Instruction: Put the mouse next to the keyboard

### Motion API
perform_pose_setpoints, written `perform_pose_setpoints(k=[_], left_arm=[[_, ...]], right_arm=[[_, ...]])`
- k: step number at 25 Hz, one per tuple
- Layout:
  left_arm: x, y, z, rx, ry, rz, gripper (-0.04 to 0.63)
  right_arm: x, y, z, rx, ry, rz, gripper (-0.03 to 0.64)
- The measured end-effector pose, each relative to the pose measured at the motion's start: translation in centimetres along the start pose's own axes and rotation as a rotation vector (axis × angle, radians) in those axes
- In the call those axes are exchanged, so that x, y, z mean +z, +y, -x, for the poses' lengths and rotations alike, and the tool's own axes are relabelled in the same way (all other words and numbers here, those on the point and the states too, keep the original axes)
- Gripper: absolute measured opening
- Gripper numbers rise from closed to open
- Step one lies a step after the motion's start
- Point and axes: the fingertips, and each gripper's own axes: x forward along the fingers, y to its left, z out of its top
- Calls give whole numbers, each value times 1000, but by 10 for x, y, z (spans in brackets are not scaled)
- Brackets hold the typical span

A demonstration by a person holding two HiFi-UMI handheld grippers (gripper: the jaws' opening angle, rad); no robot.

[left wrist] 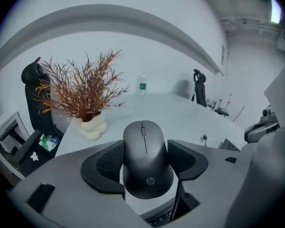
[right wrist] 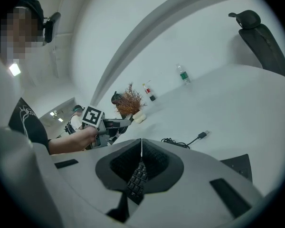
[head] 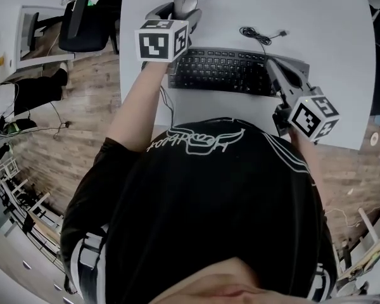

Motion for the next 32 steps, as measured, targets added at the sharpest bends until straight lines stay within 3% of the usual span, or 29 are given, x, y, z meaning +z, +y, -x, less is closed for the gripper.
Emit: perform_pose_setpoints(k=[6,15,20,32], left_arm=[[21,-10,55,-71,-136,-39,298],[39,-66,136,-222,-317,-92,298],[34,-89,160,-289,-346,-118,298],[29,-130,182,-358,-353,-135,298]], right_arm=[[3,34,2,-23,-40,39,11],[7,76,26,-47,-104,87,11],[9,91,35,-60,-131,97,11],[18,105,59,-58,-154,143,11]])
